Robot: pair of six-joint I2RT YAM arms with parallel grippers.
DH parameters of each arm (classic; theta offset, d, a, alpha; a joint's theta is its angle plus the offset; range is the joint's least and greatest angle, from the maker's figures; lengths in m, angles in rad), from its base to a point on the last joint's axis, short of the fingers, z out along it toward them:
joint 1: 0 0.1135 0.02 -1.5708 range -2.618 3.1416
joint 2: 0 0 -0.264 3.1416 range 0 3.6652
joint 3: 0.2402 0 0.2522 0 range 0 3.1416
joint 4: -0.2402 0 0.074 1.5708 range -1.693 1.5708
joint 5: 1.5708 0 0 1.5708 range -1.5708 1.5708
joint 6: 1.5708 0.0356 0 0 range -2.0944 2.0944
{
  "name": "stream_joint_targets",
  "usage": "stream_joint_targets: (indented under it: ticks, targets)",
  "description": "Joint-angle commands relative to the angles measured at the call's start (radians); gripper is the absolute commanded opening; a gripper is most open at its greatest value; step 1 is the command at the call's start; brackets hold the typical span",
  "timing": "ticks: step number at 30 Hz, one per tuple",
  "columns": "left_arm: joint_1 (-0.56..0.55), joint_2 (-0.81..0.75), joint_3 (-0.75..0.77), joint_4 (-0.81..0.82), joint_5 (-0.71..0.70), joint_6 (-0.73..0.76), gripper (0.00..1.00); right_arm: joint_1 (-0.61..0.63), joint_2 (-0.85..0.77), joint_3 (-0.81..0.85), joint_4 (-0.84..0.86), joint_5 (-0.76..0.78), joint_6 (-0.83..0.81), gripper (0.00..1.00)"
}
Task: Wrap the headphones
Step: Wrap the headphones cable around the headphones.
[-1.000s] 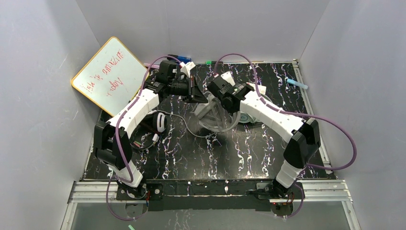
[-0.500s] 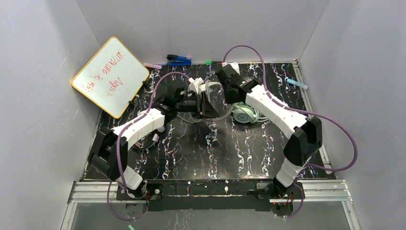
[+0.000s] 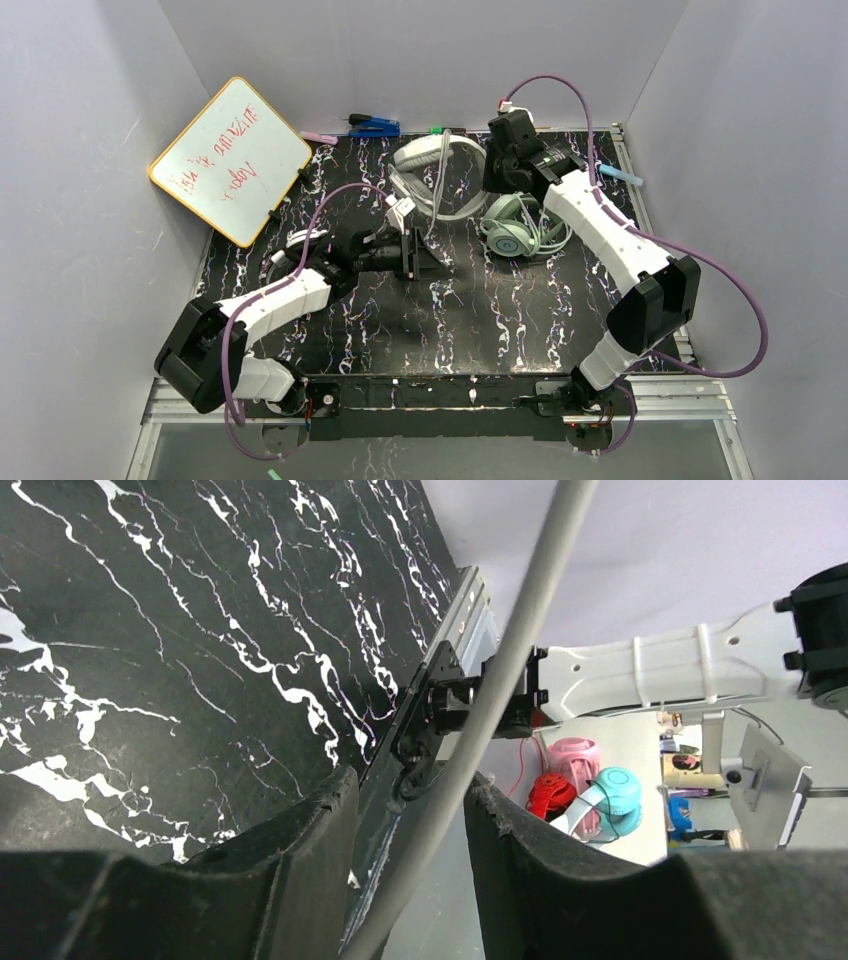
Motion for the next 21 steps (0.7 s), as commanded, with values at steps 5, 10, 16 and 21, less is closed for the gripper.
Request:
stream_joint_targets:
  ticks: [5, 10, 16, 21]
  targets:
    - [-0.033, -0.099, -0.112, 0.118, -0.093, 0.005, 0.34, -0.040, -0.076, 0.045, 0.167, -0.142, 0.140, 0.01]
    - [-0.079, -0.137, -0.184, 0.177, -0.178, 0.032, 0.25, -0.070, -0.066, 0.083, 0.158, -0.228, 0.163, 0.01]
    - [-0.085, -0.205, -0.268, 0.259, -0.222, 0.070, 0.37, -0.117, -0.047, 0.203, 0.073, -0.352, 0.179, 0.01]
    - [-0.088, -0.291, -0.346, 0.259, -0.293, 0.102, 0.43, -0.176, -0.082, 0.214, 0.069, -0.441, 0.200, 0.01]
